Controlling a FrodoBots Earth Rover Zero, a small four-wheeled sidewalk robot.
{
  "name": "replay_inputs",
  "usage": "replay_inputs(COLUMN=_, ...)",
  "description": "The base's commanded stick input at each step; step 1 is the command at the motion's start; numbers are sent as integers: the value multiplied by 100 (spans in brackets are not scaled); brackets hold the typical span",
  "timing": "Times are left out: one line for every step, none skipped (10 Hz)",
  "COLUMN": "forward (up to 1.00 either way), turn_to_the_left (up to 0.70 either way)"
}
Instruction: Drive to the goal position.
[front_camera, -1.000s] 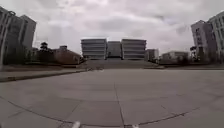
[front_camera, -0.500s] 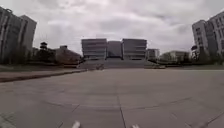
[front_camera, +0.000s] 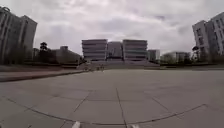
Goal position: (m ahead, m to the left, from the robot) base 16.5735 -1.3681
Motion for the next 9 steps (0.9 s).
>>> replay_inputs(forward=70, turn_to_the_left=0)
replay_inputs(forward=70, turn_to_the_left=0)
replay_inputs(forward=70, turn_to_the_left=0)
replay_inputs(forward=70, turn_to_the_left=0)
replay_inputs(forward=70, turn_to_the_left=0)
replay_inputs(forward=70, turn_to_the_left=0)
replay_inputs(forward=70, turn_to_the_left=0)
replay_inputs(forward=70, turn_to_the_left=0)
replay_inputs(forward=70, turn_to_the_left=0)
